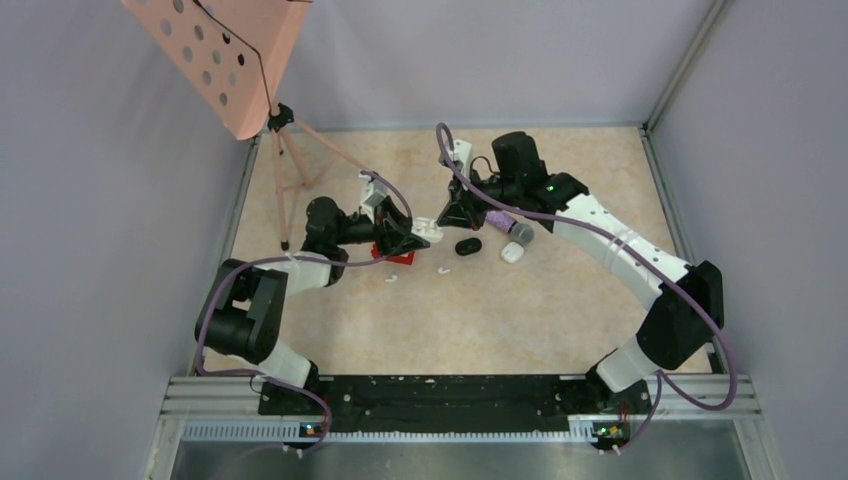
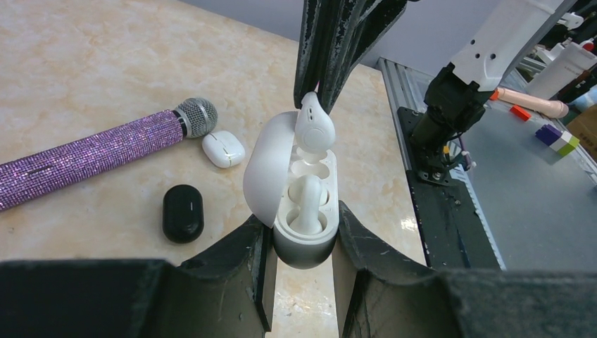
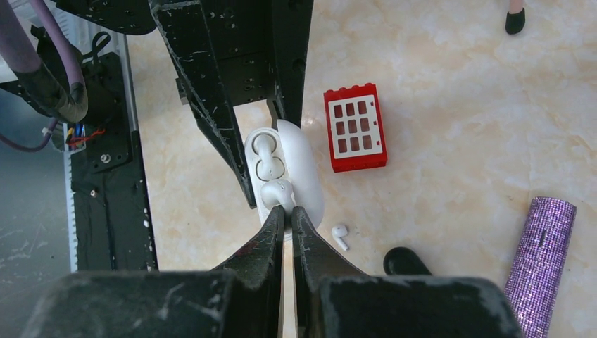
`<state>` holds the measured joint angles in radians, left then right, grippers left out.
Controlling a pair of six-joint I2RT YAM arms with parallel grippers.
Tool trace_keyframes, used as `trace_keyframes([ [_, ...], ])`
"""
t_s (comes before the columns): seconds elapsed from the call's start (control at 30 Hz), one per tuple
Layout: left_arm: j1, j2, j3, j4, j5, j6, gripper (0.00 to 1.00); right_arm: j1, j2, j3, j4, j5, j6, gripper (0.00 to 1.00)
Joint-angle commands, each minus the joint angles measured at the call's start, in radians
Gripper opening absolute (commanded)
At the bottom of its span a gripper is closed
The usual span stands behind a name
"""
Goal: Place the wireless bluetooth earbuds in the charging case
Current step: Pick up the earbud from the center of the board, then place the earbud in the charging case.
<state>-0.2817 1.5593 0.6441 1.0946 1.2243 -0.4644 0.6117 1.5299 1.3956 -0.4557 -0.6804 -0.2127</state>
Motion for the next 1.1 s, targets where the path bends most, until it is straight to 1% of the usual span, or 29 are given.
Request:
trace_keyframes([
  [0.0,-0.008,-0.027,0.007,0.013,0.027,0.027,0.00,-0.007,-0.002,0.039,0.036,0.015,-0.003,0.00],
  [0.4,-0.006,-0.022,0.021,0.026,0.002,-0.018,0.00,-0.003,-0.007,0.010,0.026,0.005,-0.045,0.00],
  [0.73,-0.007,-0.007,0.031,0.071,-0.005,-0.077,0.00,0.005,-0.025,-0.032,0.022,0.037,-0.078,0.00],
  [1.07,-0.007,0.004,0.037,0.086,-0.026,-0.098,0.00,0.030,-0.016,-0.043,0.026,0.015,-0.069,0.00],
])
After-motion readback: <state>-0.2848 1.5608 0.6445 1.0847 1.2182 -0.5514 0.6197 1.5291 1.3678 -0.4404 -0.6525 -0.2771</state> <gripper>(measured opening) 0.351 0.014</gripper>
